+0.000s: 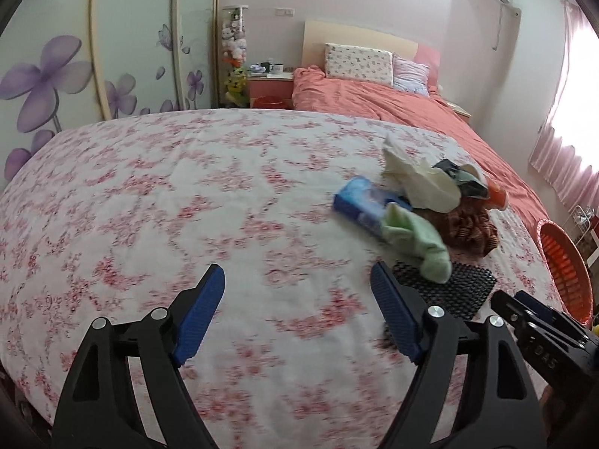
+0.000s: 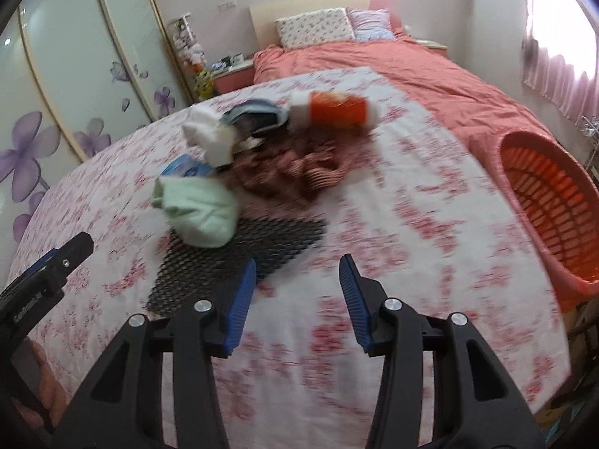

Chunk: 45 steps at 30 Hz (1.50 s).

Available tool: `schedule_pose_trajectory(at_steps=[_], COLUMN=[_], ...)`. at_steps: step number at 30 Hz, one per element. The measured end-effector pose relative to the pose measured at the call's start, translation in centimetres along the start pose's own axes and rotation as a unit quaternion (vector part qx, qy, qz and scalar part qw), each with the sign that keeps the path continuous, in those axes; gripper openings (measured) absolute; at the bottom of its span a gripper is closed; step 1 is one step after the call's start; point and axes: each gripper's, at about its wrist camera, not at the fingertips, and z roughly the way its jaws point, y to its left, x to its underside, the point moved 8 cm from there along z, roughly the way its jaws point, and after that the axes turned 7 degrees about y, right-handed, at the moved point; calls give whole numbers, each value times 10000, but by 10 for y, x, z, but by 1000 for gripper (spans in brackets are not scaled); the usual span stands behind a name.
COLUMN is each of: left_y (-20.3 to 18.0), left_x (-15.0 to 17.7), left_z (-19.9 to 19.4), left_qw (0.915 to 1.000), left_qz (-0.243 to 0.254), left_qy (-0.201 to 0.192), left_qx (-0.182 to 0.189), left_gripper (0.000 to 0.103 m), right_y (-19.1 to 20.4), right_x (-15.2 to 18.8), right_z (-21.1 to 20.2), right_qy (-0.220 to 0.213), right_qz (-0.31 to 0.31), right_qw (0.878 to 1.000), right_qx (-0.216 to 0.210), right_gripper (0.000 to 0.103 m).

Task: Collect trash
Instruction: 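Return both tools to the table and reach toward the black mesh pad, then grasp the black mesh pad with the right tool while the left tool grasps the light green sock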

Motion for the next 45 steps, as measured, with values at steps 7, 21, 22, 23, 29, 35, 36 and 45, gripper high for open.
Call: schedule_pose_trajectory(at_steps=[7,21,22,23,29,35,36,45], left_y=[18,-11,-15,-20,-50,-72,-74,-86], left_x=[8,13,13,13,8,-8,-10,-8], left_z=[1,11,12,13,24,40,43,64], left_qw=[9998,9989,9987,9985,9974,9977,9977,9960], left_qz=[-83,66,87,116,205,381,401,592], left_qy=[78,245,255,269,334,286,290,572], left_qx=[132,406,424,452,599,489,469,362], left_gripper=[79,79,79,79,79,79,79,61], right_y=[17,-14,-19,-26,-83,-126,-132,-150], right_x=[1,-7,-9,-9,-11,-9,-9,-1], right_z=[22,-19,-23,-30,-57,-74,-76,-74], right_qy=[206,-470,-535,-620,-953,-1075,-1088,-1006], right_qz=[-52,-54,-47,-26,396,689,728,867], right_qw=[9997,9982,9976,9966,9891,9846,9843,9850], right_qx=[125,376,444,541,1047,1190,1180,1105], right_gripper=[41,7,7,7,7,7,7,7])
